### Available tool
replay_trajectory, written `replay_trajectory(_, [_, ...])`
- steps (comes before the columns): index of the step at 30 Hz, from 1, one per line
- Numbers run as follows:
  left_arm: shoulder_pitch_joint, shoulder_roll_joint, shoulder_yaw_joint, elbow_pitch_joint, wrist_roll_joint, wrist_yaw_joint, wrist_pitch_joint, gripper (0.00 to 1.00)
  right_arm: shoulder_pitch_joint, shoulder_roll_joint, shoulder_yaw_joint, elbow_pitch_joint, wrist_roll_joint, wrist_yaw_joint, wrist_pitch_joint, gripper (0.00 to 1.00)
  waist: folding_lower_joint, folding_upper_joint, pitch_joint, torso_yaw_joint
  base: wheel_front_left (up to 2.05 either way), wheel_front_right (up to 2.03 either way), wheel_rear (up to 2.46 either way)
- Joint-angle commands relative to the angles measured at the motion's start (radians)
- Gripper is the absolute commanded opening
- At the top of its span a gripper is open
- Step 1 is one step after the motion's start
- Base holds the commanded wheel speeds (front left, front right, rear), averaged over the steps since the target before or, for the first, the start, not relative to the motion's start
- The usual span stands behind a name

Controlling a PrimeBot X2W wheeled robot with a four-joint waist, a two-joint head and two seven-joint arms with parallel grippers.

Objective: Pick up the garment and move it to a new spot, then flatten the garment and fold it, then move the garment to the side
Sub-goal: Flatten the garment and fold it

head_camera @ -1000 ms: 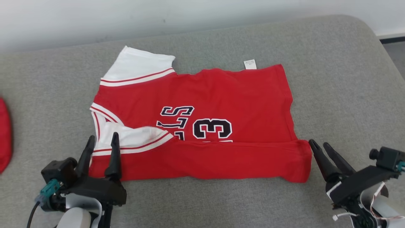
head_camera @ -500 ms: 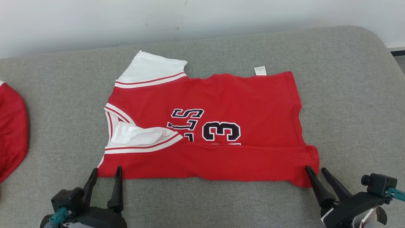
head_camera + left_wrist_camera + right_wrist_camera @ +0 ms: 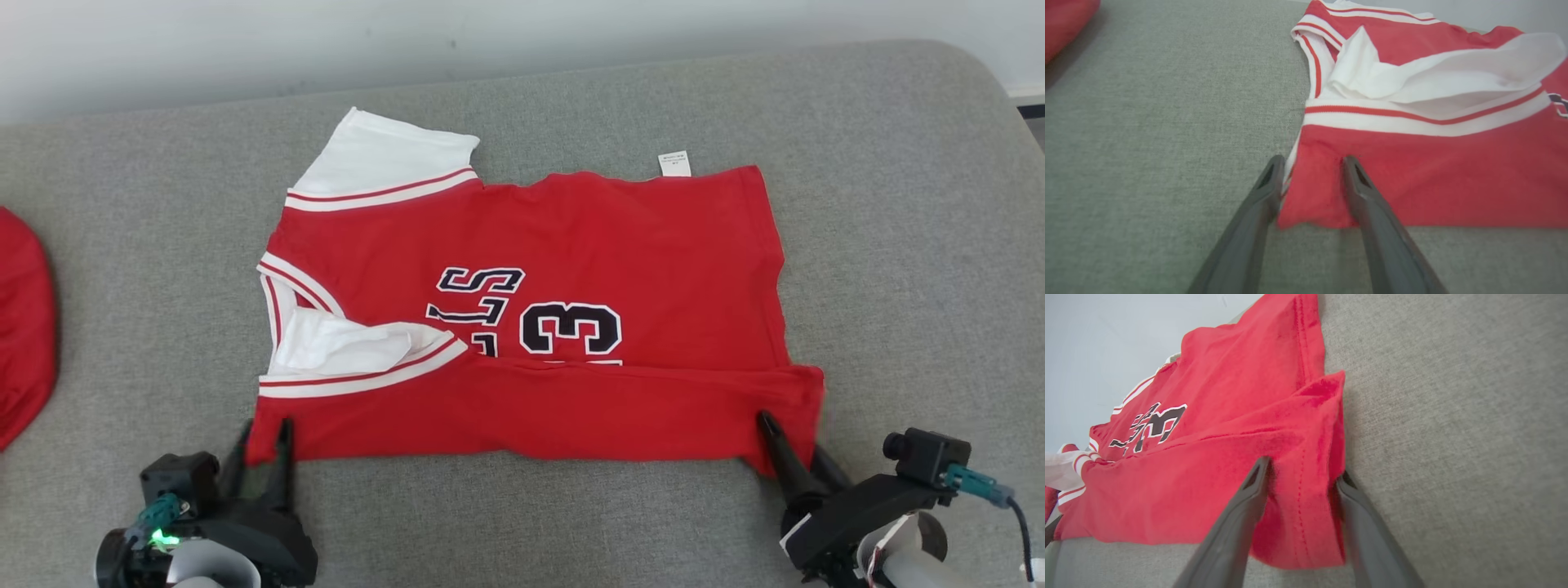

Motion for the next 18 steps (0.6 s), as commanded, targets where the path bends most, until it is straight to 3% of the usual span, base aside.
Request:
replay_trajectory(1, [-0.002,-0.007,-0.006,0.020,-0.008,-0.008,-0.002,0.00,0.004,0.012,0.008,0.011,0.002,-0.002,0.002,0.00,0.0000,0.0000,-0.012,0.006,0.00,0.00,0.00])
replay_trajectory(8, [0.039,-0.019,0.015,0.029,-0.029,-0.022,-0.031,0.00,0.021,-0.023,-0.019,-0.008,-0.021,-0.002,0.001,0.00,0.0000,0.0000,-0.068,0.026,0.00,0.00,0.00])
replay_trajectory(18, [0.224,-0.079,0.024,-0.125,-0.043,-0.015,-0.037,0.00,0.109,-0.115,-0.014,-0.072,-0.047,-0.002,0.019,0.00,0.0000,0.0000,-0.126,0.070,0.00,0.00,0.00])
